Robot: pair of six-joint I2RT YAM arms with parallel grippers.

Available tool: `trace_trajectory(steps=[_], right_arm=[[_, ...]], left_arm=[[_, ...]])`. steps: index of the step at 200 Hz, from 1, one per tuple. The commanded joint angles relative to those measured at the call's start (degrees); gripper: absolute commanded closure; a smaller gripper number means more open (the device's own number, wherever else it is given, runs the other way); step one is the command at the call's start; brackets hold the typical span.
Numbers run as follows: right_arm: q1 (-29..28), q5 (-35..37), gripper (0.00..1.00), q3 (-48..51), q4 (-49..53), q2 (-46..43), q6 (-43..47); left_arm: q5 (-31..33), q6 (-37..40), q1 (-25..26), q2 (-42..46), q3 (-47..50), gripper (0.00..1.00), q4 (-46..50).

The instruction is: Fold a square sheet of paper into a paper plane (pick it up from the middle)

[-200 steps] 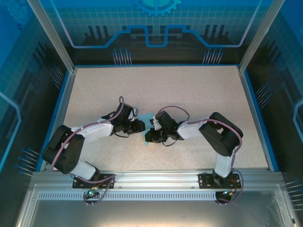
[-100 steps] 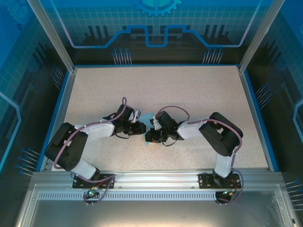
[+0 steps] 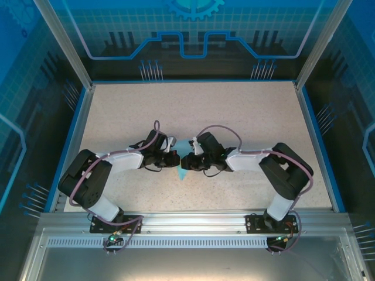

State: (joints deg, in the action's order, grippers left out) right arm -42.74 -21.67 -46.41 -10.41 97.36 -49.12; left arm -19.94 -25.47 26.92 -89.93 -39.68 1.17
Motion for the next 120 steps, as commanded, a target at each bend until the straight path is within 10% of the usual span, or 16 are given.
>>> trace_trajectory(steps=[1,120], right_arm=[[3.2,2.6,0.77,1.6,2.2,-3.0,3.2],[6.4,5.2,0.68,-3.6,6.3,4.6,5.1]], left_arm=[[0.1,2.6,0.4,2.0,-0.3,1.0,0.8],[1.6,1.2,0.4,1.3,-1.3,1.0,1.7]])
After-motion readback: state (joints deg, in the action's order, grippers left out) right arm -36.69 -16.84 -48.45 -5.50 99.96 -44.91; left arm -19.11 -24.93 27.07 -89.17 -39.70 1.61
